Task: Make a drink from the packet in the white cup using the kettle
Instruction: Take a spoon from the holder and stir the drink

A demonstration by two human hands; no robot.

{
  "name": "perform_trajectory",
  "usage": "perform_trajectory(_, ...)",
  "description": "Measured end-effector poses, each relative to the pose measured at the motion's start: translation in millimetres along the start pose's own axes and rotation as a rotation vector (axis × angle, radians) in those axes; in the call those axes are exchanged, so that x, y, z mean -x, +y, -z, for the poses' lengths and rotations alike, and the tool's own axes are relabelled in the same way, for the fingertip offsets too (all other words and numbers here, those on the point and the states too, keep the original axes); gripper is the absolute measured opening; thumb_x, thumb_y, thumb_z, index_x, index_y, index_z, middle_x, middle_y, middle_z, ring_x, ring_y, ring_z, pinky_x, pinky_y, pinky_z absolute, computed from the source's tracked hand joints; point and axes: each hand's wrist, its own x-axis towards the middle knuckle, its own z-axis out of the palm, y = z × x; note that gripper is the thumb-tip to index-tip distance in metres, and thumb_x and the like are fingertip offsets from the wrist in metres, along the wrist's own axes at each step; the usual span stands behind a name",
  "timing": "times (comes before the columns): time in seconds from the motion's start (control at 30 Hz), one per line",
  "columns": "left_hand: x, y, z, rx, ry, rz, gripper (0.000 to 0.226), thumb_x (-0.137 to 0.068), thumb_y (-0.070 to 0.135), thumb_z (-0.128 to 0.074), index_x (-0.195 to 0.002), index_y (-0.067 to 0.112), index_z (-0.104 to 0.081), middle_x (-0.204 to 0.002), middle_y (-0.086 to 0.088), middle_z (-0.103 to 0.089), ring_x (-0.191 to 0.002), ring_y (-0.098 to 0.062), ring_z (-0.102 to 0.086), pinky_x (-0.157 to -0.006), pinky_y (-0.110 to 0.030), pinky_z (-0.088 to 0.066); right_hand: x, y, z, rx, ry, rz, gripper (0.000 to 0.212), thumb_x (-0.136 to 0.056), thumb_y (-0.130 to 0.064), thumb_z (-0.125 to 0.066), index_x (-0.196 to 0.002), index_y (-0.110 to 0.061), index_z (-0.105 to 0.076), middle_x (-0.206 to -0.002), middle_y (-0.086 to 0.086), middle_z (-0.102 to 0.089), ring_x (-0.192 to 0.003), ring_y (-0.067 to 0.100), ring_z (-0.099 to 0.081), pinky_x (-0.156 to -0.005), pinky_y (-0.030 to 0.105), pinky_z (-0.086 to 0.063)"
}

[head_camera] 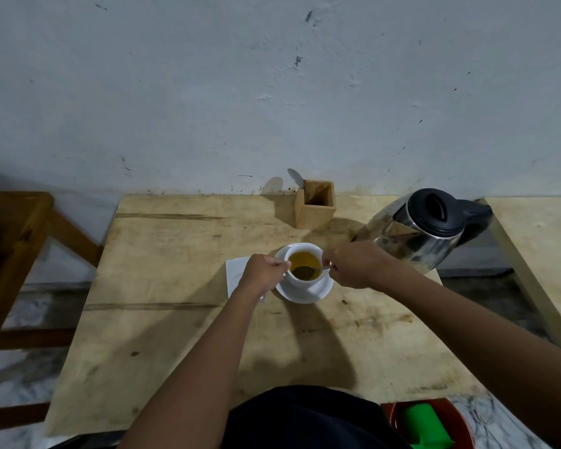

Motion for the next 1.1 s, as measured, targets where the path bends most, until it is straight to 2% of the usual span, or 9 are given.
perform_trajectory(0.1, 0, 1, -1, -0.011, 0.000, -0.007, 0.028, -0.086, 0.030, -0.068, -0.102, 0.009, -0.075, -0.087, -0.005, -0.072, -0.089, -0.022, -0.067, -0.079, -0.034, -0.052, -17, -2, 1, 0.098, 0.116, 0.038, 0.026, -0.098, -0.028, -0.050, -0.119, -0.031, -0.065, -0.098, -0.005, -0.072, -0.081, 0.016, -0.067, -0.053, 0.024, -0.045)
perform_trajectory(0.2, 0, 1, -1, -0.002, 0.003, -0.007, 0.027, -0.086, 0.029, -0.068, -0.102, 0.007, -0.075, -0.095, -0.009, -0.074, -0.093, -0.023, -0.067, -0.080, -0.032, -0.050, -27, -2, 3, 0.131, 0.200, -0.025, 0.016, -0.093, -0.027, -0.058, -0.104, -0.029, -0.069, -0.091, -0.004, -0.070, -0.077, 0.016, -0.065, -0.061, 0.029, -0.054)
perform_trajectory(0.37, 2, 4, -2, -0.009, 0.013, -0.013, 0.027, -0.088, 0.027, -0.067, -0.103, 0.006, -0.074, -0.091, -0.006, -0.071, -0.087, -0.018, -0.063, -0.076, -0.028, -0.046, -28, 1, 11, 0.174, 0.191, -0.100, 0.008, -0.089, -0.023, -0.060, -0.083, -0.021, -0.066, -0.081, -0.001, -0.066, -0.068, 0.017, -0.061, -0.053, 0.028, -0.047)
perform_trajectory(0.5, 3, 4, -2, -0.016, 0.007, -0.007, 0.026, -0.088, 0.028, -0.066, -0.101, 0.007, -0.075, -0.091, -0.006, -0.071, -0.087, -0.018, -0.063, -0.075, -0.028, -0.044, -26, 2, 8, 0.167, 0.151, -0.074, 0.011, -0.088, -0.027, -0.061, -0.084, -0.021, -0.069, -0.076, -0.004, -0.066, -0.064, 0.014, -0.061, -0.051, 0.026, -0.049)
perform_trajectory(0.63, 2, 3, -3, -0.019, 0.012, -0.006, 0.027, -0.088, 0.029, -0.066, -0.102, 0.008, -0.075, -0.097, -0.011, -0.073, -0.096, -0.026, -0.066, -0.078, -0.031, -0.049, -23, -6, 6, 0.066, 0.139, -0.011, 0.019, -0.091, -0.034, -0.057, -0.091, -0.022, -0.071, -0.080, -0.004, -0.068, -0.069, 0.017, -0.063, -0.062, 0.030, -0.056)
perform_trajectory(0.77, 2, 3, -3, -0.012, 0.000, -0.007, 0.026, -0.088, 0.029, -0.066, -0.096, 0.006, -0.075, -0.091, -0.011, -0.073, -0.095, -0.027, -0.067, -0.082, -0.034, -0.051, -23, -14, 8, 0.103, 0.192, -0.054, 0.020, -0.095, -0.028, -0.052, -0.099, -0.024, -0.071, -0.079, -0.004, -0.065, -0.064, 0.018, -0.058, -0.054, 0.028, -0.044)
perform_trajectory(0.9, 3, 4, -2, -0.006, 0.013, -0.018, 0.025, -0.087, 0.027, -0.067, -0.099, 0.006, -0.075, -0.098, -0.010, -0.073, -0.097, -0.025, -0.066, -0.084, -0.034, -0.051, -23, -14, 9, 0.142, 0.193, -0.146, 0.015, -0.095, -0.025, -0.055, -0.100, -0.023, -0.070, -0.082, -0.002, -0.067, -0.062, 0.017, -0.053, -0.048, 0.025, -0.034)
perform_trajectory(1.03, 2, 3, -2, -0.011, 0.008, -0.017, 0.025, -0.088, 0.027, -0.066, -0.098, 0.007, -0.075, -0.100, -0.010, -0.074, -0.098, -0.025, -0.066, -0.087, -0.036, -0.051, -21, -7, 9, 0.151, 0.169, -0.182, 0.012, -0.092, -0.021, -0.058, -0.087, -0.018, -0.069, -0.074, -0.001, -0.062, -0.053, 0.014, -0.046, -0.045, 0.024, -0.032)
perform_trajectory(1.1, 2, 2, -2, -0.009, 0.001, -0.018, 0.024, -0.088, 0.027, -0.066, -0.096, 0.007, -0.075, -0.097, -0.012, -0.075, -0.096, -0.026, -0.068, -0.088, -0.038, -0.053, -21, -5, 8, 0.147, 0.162, -0.157, 0.014, -0.091, -0.025, -0.060, -0.084, -0.018, -0.069, -0.073, -0.002, -0.063, -0.054, 0.013, -0.050, -0.043, 0.023, -0.032)
